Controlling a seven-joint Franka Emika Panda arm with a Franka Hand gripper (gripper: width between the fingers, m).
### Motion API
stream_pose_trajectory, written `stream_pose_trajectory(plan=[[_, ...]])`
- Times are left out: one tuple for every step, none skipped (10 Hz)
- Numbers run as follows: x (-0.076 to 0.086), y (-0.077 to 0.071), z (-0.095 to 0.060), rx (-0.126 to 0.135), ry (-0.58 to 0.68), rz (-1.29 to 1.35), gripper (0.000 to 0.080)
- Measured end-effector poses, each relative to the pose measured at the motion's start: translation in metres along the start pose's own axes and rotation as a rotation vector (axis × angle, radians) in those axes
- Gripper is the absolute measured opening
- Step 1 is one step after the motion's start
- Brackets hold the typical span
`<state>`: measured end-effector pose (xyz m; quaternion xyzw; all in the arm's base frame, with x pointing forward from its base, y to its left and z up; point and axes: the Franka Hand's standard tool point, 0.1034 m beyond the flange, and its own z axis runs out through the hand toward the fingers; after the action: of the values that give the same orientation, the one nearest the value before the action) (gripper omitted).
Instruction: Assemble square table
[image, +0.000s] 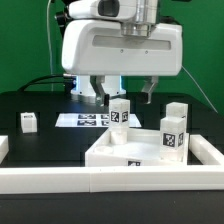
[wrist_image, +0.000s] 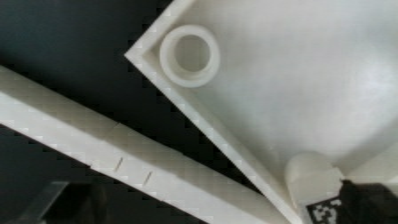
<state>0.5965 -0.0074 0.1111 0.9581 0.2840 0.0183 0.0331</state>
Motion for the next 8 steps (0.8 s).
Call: stream_pose_trajectory(plan=[[0.000,0.000,0.000,-0.001,0.001,0.004,0.0649],[0.000,0.001,0.000,-0.001,0.000,0.005,0.0649],[-0.001,0.001,0.000,-0.001,0.000,0.006,0.0649],[-0.005,0.006,-0.001,-0.001,0.001,0.007,0.0649],[-0.019,0.011,-0.001,0.006,-0.004,-0.001,0.0649],[-0.032,0.013,-0.002,0.010,-0.003,0.014,0.0649],[-0.049,0.013,0.001,0.010,0.000,0.015,0.0649],[-0.067,0.015,0.009,0.003,-0.001,0.033,0.0649]])
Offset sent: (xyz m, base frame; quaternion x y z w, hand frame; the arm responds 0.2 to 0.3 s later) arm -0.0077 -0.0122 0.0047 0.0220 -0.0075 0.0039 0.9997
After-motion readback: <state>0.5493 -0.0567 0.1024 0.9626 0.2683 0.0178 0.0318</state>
